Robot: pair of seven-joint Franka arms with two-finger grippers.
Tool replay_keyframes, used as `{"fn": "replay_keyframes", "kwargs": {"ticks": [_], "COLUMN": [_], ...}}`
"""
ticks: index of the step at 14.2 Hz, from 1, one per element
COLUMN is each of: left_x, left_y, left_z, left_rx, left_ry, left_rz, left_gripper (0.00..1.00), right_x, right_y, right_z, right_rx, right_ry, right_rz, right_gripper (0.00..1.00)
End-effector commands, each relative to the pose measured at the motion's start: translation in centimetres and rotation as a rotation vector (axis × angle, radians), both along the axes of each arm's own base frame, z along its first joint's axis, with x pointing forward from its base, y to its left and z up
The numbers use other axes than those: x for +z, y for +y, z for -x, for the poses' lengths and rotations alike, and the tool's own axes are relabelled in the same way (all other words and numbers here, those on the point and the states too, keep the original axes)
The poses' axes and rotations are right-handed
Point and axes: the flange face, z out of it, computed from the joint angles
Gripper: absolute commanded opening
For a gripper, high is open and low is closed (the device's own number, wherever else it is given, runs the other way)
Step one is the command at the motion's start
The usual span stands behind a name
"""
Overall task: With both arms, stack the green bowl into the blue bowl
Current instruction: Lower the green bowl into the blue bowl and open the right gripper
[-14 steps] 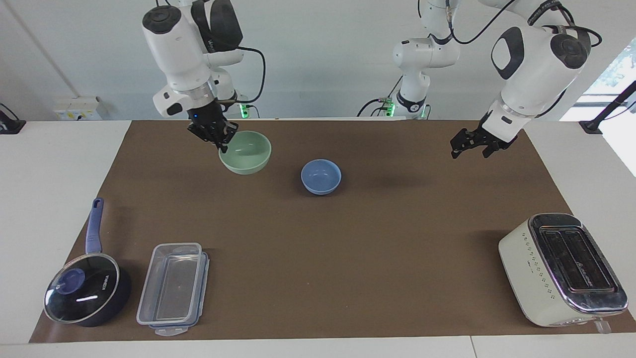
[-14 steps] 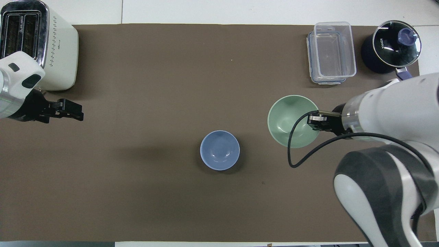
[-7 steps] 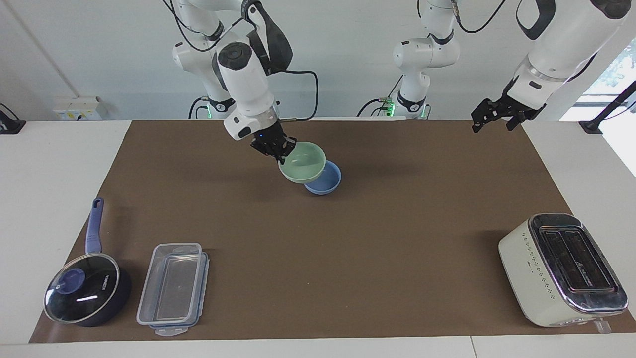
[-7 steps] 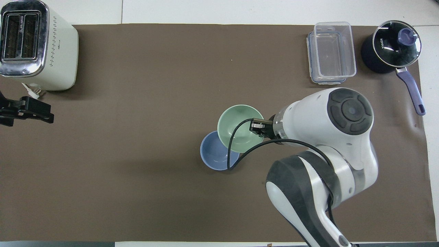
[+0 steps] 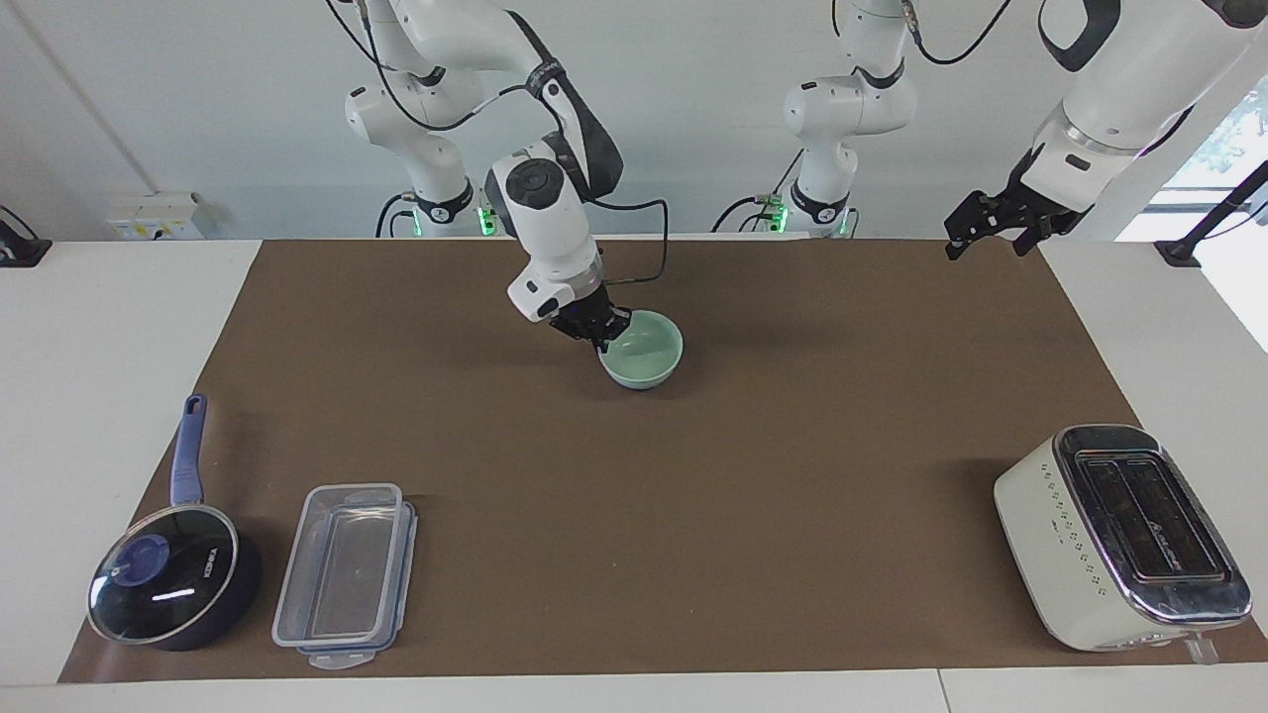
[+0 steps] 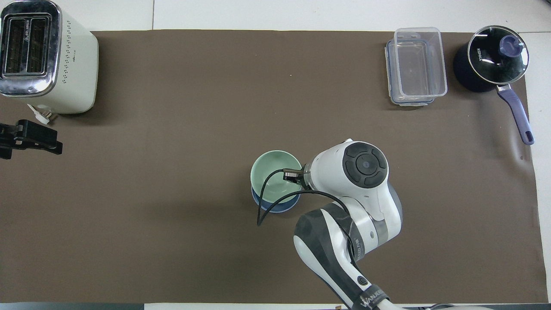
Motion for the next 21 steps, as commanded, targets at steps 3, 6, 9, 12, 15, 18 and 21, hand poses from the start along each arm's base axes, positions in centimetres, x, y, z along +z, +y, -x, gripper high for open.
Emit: {"fn": "replay_keyframes", "kwargs": {"ticks": [3,6,9,12,15,18,21], "left_x": [0.0,-0.1,-0.2,-0.2,-0.3,0.0,0.2], "left_y": [0.3,0.4,0.1,0.3,0.2,-0.1,-0.2], "left_z": [-0.2,-0.2,-0.1,-0.2,-0.1,0.2,0.3], "left_rx": [0.005,0.007,0.001,0.006,0.004,-0.002,-0.006], "left_ry": [-0.007,-0.012,-0.010,-0.009,-0.002,-0.002,0.010], "left_rz": [0.009,0.009,0.009,0.009,0.008,0.007,0.006], "left_gripper": [1.00,1.00,1.00,1.00,1.00,1.00,1.00], "right_x": [0.6,0.1,-0.5,-0.7,-0.4,1.8,6.3], "right_y": [-0.5,-0.8,-0.2,-0.3,-0.2,-1.4,-6.9], "right_z": [1.2,1.5,2.3,2.3,2.2,1.4,-0.4], "right_rx": [-0.001,0.007,0.024,0.023,0.081,0.063,-0.019], "right_ry": [0.024,-0.017,-0.014,-0.028,-0.050,-0.076,-0.118], "right_rz": [0.000,-0.006,-0.001,-0.004,0.020,0.015,0.019], "right_gripper": [0.00,0.00,0.00,0.00,0.98,1.00,1.00]}}
